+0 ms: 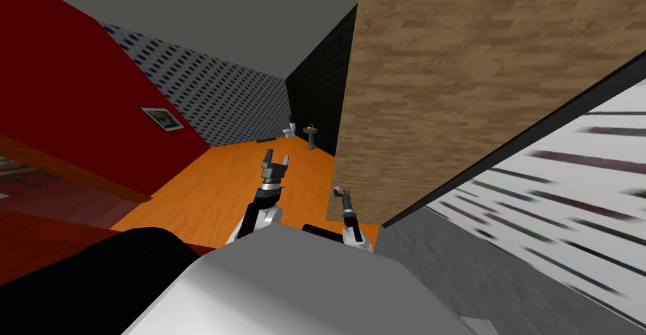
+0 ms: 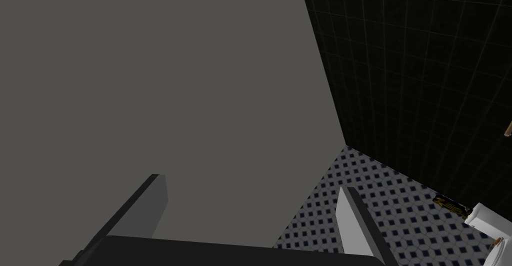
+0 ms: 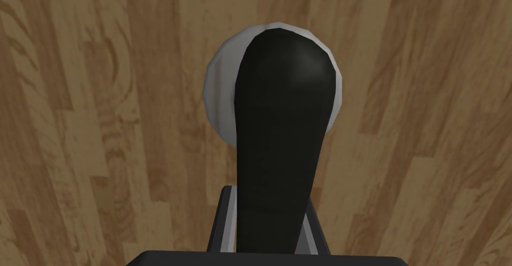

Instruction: Push the door open

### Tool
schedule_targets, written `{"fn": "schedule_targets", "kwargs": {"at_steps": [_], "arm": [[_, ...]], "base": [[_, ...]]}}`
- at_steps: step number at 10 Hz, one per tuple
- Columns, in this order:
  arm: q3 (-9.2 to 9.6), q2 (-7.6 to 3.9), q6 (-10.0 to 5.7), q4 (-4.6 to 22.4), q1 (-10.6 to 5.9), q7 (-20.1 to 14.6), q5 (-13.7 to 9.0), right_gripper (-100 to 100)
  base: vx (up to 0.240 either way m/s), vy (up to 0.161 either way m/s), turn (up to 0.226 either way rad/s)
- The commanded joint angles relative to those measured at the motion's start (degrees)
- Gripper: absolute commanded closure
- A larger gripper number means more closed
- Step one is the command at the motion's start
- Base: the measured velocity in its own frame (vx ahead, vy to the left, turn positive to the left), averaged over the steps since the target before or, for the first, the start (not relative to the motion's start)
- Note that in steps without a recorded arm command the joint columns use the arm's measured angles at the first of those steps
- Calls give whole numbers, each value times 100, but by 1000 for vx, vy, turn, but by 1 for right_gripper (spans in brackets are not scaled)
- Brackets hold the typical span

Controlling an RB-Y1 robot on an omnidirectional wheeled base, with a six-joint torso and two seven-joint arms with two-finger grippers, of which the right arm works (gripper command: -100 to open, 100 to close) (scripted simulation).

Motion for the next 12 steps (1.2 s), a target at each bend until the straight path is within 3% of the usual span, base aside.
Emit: {"fn": "schedule_targets", "kwargs": {"at_steps": [1,4,5,8,11,12], "arm": [[-122,-152,27,-73,-24,24,-58,100],[-182,-170,24,-75,-27,55,-87,100],[-308,-146,18,-65,-34,120,-148,100],[-397,-74,14,-61,-39,166,-192,100],[-560,203,7,-54,-47,250,-271,100],[-573,104,-9,2,-51,235,-275,100]], "base": [[178,101,-83],[128,73,-33],[148,97,-59],[147,119,-98],[132,105,-92],[52,36,-44]]}}
